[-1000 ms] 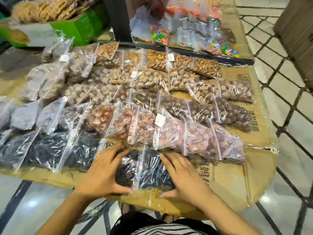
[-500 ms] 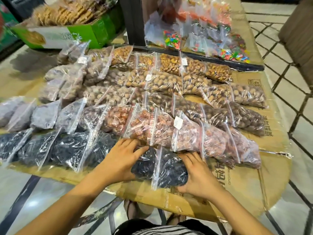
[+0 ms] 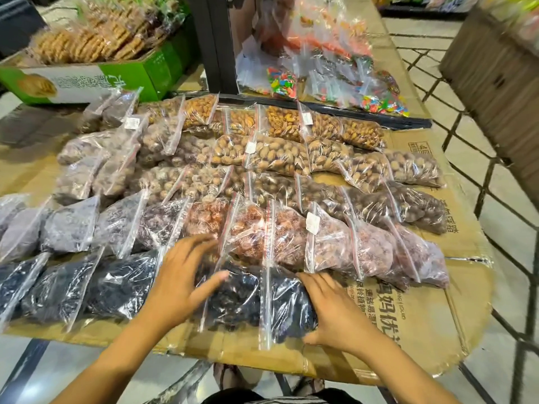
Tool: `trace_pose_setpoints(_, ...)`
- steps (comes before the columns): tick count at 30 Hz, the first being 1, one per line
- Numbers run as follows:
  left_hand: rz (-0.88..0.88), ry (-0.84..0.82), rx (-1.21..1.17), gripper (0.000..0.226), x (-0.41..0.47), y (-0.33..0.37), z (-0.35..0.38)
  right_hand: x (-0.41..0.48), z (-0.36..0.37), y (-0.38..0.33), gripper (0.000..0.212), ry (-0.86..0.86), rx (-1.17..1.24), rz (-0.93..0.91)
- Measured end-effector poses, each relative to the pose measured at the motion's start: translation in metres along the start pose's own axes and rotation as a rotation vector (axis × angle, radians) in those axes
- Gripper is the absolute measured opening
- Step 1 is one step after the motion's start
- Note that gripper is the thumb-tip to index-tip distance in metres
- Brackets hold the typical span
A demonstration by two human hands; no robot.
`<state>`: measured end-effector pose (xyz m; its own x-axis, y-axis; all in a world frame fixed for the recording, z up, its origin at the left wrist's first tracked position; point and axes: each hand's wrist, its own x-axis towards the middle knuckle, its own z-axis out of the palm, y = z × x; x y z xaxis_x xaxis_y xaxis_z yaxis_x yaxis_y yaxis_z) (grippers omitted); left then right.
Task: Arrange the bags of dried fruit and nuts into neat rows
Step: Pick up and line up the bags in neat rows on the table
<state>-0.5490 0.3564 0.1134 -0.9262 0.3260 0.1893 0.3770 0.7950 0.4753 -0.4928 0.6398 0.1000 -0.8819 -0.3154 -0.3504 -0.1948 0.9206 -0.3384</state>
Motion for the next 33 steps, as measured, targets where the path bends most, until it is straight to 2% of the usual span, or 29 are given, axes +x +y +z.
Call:
trace_pose_setpoints(3, -0.175, 0.035, -0.118, 0.075, 0.028, 0.002, -0.009, -0.009, -0.013, -0.007, 0.124, -0.097, -0.002, 0.014)
trace_pose_setpoints(6, -0.235, -0.014, -0.134, 0.078, 0.059, 0.001, -0.011, -0.013, -0.039, -0.019, 0.118, -0.061, 0.238, 0.073)
trace_pose_setpoints(8, -0.187, -0.071, -0.101, 0.080, 0.080, 0.000, -0.007, -0.009, -0.052, -0.027, 0.099, 0.085, 0.298, 0.111)
trace_pose_setpoints(11, -0.163, -0.180, -0.126, 0.075, 0.110, -0.007, 0.008, 0.013, -0.063, -0.037, 0.065, 0.417, 0.140, 0.109)
trace_pose_setpoints(14, -0.218, -0.248, -0.232, 0.061, 0.127, -0.012, 0.024, 0.045, -0.067, -0.036, 0.063, 0.548, 0.054, 0.221)
trace_pose_setpoints(16, -0.259, -0.212, -0.291, 0.046, 0.131, -0.015, 0.034, 0.066, -0.068, -0.034, 0.074, 0.478, -0.007, 0.290)
trace_pose_setpoints(19, -0.363, -0.062, -0.459, 0.027, 0.131, -0.020, 0.040, 0.097, -0.066, -0.037, 0.088, 0.307, -0.008, 0.337)
trace_pose_setpoints(21, -0.444, 0.026, -0.642, 0.024, 0.129, -0.018, 0.039, 0.113, -0.061, -0.039, 0.094, 0.261, -0.068, 0.353)
trace_pose_setpoints(24, -0.503, 0.112, -0.783, 0.018, 0.117, -0.017, 0.037, 0.122, -0.052, -0.037, 0.073, 0.362, -0.083, 0.383)
trace_pose_setpoints(28, -0.560, 0.234, -0.938, 0.023, 0.106, -0.012, 0.038, 0.121, -0.052, -0.038, 0.045, 0.515, 0.077, 0.409)
trace_pose_setpoints(31, -0.631, 0.320, -0.985, 0.026, 0.104, -0.004, 0.035, 0.124, -0.050, -0.034, 0.036, 0.560, 0.249, 0.439)
trace_pose_setpoints(33, -0.657, 0.362, -0.987, 0.026, 0.102, -0.001, 0.036, 0.126, -0.049, -0.031, 0.024, 0.686, 0.451, 0.442)
